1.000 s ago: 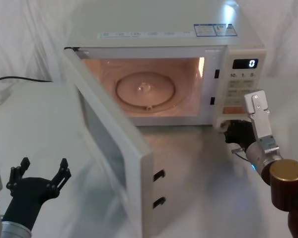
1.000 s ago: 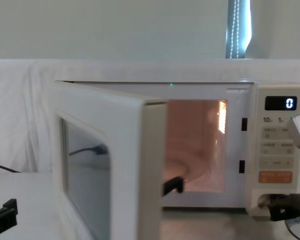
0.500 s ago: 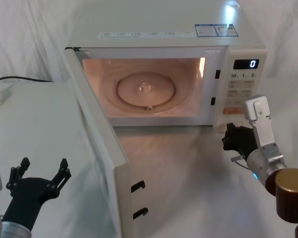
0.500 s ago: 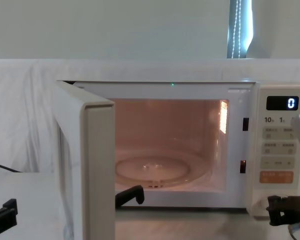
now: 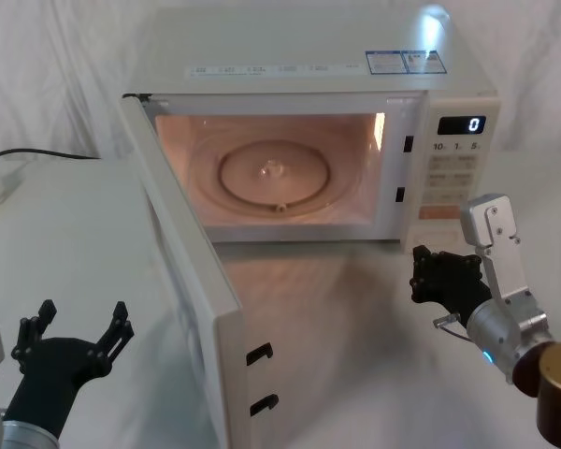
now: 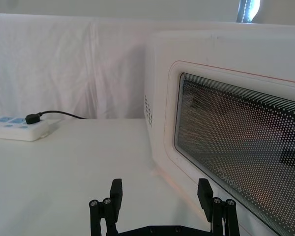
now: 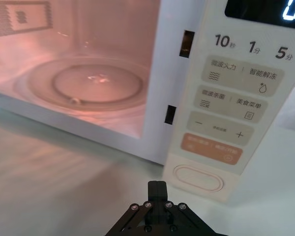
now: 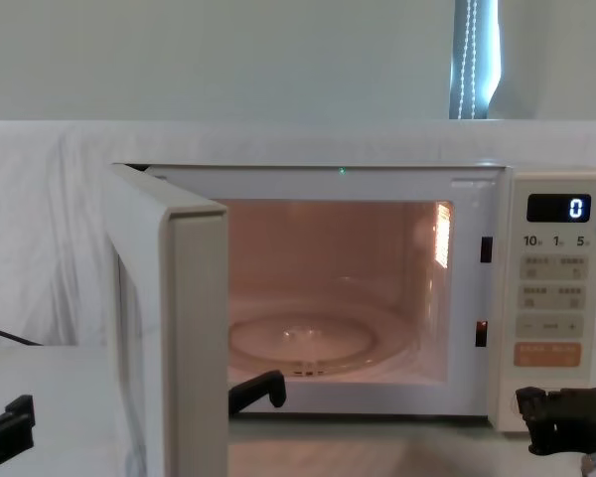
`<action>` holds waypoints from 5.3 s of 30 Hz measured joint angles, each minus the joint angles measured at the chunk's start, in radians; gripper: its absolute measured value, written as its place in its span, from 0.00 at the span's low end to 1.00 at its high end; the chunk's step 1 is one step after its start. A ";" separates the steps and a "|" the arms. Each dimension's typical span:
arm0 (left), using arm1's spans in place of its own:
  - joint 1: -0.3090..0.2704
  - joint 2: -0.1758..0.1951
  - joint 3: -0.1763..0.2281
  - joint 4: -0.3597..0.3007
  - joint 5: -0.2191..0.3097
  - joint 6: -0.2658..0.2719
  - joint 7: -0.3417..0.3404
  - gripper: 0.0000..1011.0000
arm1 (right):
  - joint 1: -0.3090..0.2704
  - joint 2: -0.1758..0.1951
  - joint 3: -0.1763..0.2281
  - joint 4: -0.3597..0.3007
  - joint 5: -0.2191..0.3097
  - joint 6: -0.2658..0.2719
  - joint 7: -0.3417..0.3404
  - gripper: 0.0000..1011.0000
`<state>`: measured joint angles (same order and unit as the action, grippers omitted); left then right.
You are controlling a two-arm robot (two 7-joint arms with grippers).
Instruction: Press the button to open the microwave door with one hand; close the microwave door with the other hand.
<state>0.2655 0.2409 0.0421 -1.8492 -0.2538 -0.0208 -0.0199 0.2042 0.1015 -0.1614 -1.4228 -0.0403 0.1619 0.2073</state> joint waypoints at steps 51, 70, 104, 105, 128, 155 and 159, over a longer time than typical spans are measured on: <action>0.000 0.000 0.000 0.000 0.000 0.000 0.000 0.99 | -0.246 0.136 0.016 -0.200 0.072 -0.153 -0.027 0.99; 0.000 0.000 0.000 0.000 0.000 0.000 0.000 0.99 | -0.242 0.138 0.013 -0.200 0.072 -0.151 -0.024 0.99; 0.110 0.043 -0.105 -0.183 -0.013 0.060 -0.160 0.61 | -0.241 0.139 0.012 -0.201 0.070 -0.150 -0.023 0.99; 0.116 0.047 -0.109 -0.191 -0.016 0.062 -0.166 0.57 | -0.241 0.139 0.012 -0.201 0.070 -0.150 -0.023 0.99; 0.155 0.138 -0.113 -0.326 -0.079 0.107 -0.234 0.00 | -0.241 0.139 0.012 -0.201 0.070 -0.150 -0.022 0.99; -0.051 0.233 -0.024 -0.280 -0.294 0.266 -0.322 0.00 | -0.241 0.139 0.012 -0.201 0.070 -0.150 -0.022 0.99; -0.068 0.242 -0.018 -0.266 -0.306 0.276 -0.315 0.00 | -0.241 0.140 0.012 -0.201 0.070 -0.150 -0.023 0.99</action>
<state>0.1973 0.4833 0.0242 -2.1156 -0.5599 0.2551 -0.3354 -0.0372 0.2410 -0.1493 -1.6234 0.0300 0.0115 0.1848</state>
